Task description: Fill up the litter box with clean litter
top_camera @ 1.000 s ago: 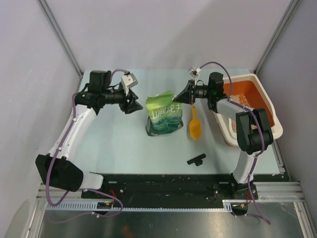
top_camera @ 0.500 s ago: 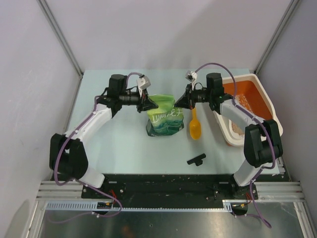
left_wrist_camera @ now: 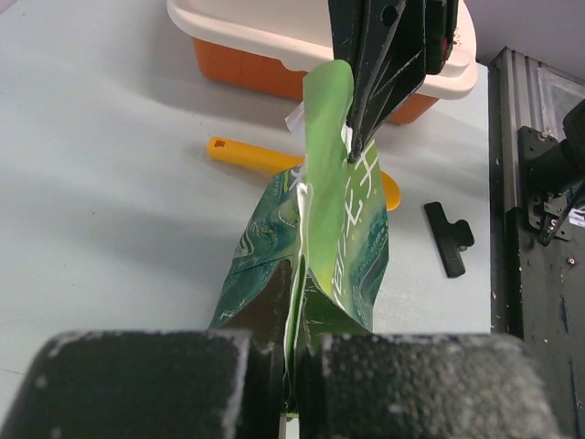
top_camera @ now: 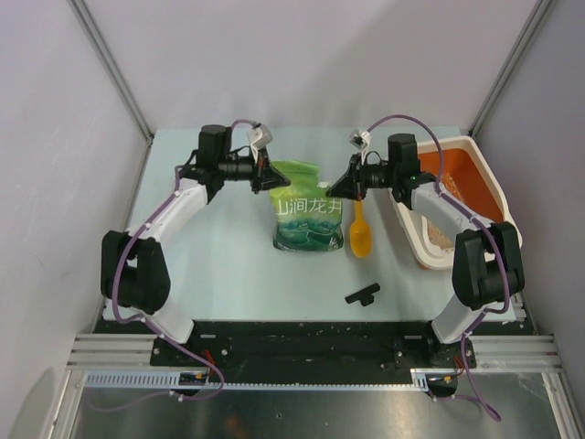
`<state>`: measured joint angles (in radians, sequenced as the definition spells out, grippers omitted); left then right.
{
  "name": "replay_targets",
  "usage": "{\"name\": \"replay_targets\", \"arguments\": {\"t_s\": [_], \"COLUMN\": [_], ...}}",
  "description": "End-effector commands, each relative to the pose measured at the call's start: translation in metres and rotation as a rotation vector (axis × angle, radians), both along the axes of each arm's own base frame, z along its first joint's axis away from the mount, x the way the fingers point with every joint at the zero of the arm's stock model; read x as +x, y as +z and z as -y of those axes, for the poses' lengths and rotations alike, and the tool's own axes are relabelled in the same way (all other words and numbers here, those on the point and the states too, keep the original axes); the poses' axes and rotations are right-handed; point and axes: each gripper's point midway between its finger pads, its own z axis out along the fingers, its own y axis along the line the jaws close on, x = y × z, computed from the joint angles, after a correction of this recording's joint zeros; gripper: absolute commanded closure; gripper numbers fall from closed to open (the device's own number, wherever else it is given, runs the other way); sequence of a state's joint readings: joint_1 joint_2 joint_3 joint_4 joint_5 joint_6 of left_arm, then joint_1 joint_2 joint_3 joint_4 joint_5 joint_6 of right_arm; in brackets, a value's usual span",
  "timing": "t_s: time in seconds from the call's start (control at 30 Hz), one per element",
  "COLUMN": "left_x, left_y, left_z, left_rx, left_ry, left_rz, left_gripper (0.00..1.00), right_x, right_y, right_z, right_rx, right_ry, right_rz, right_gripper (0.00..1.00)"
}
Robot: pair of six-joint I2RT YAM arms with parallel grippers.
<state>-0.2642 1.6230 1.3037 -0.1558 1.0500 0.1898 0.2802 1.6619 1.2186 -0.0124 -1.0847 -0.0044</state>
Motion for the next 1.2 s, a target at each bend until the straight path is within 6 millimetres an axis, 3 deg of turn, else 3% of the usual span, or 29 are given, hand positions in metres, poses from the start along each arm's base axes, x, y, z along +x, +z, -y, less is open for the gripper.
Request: {"name": "replay_targets", "arguments": {"t_s": [0.0, 0.03, 0.1, 0.2, 0.37, 0.67, 0.9, 1.1, 1.17], "left_x": [0.004, 0.001, -0.005, -0.004, 0.0, 0.0, 0.003, 0.005, 0.005], "left_y": [0.024, 0.021, 0.015, 0.009, 0.007, 0.0, -0.004, -0.008, -0.008], "left_z": [0.002, 0.003, 0.008, 0.011, 0.012, 0.008, 0.002, 0.0, 0.0], "left_rx": [-0.032, -0.033, -0.032, -0.03, -0.033, -0.036, -0.038, -0.037, -0.038], "left_ry": [0.011, 0.005, -0.011, -0.012, -0.004, 0.017, 0.032, 0.035, 0.038], "left_rz": [0.093, 0.082, 0.063, 0.032, 0.001, -0.062, -0.092, -0.107, -0.117], "left_gripper": [1.0, 1.0, 0.95, 0.91, 0.91, 0.99, 1.0, 1.0, 1.0], "right_x": [-0.031, -0.032, -0.024, -0.019, -0.012, -0.016, -0.013, -0.014, -0.011], "right_y": [0.033, 0.028, 0.027, 0.028, 0.029, 0.017, 0.008, 0.002, 0.001], "right_z": [-0.004, -0.007, -0.012, -0.021, -0.029, -0.028, -0.022, -0.016, -0.013], "right_rx": [0.055, 0.053, 0.068, 0.096, 0.169, 0.198, 0.19, 0.174, 0.177], "right_ry": [0.126, 0.129, 0.118, 0.105, 0.079, 0.058, 0.027, 0.009, -0.003], "right_rz": [0.062, 0.053, 0.092, 0.112, 0.096, 0.034, 0.007, -0.038, -0.061], "right_gripper": [1.0, 0.99, 0.84, 0.71, 0.58, 0.6, 0.64, 0.76, 0.85]}}
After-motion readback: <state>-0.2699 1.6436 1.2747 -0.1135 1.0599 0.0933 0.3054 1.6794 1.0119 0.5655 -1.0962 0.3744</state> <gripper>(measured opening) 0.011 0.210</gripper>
